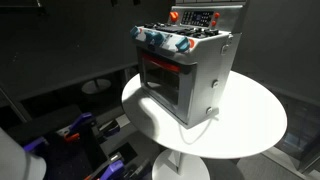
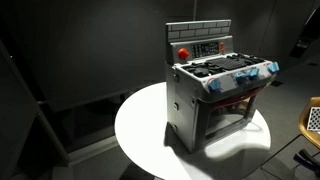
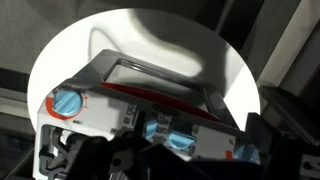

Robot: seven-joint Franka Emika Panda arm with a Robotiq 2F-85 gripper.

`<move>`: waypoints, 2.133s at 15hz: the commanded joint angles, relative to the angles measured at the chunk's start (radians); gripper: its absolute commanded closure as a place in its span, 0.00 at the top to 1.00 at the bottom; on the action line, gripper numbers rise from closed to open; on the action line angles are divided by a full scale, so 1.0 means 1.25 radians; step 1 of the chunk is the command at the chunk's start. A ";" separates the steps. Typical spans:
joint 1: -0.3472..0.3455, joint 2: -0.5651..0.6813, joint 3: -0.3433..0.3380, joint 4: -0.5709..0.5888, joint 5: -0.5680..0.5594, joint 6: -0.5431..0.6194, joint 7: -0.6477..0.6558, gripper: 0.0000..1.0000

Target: Push the top orange button on the right side of the stove

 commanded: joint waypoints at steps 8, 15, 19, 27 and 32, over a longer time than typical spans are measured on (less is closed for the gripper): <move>-0.007 0.038 -0.002 0.045 -0.005 0.015 0.019 1.00; -0.040 0.133 0.001 0.152 -0.025 0.064 0.059 1.00; -0.078 0.202 0.003 0.208 -0.069 0.113 0.117 1.00; -0.133 0.358 -0.009 0.300 -0.171 0.207 0.252 1.00; -0.144 0.447 -0.032 0.368 -0.268 0.238 0.357 1.00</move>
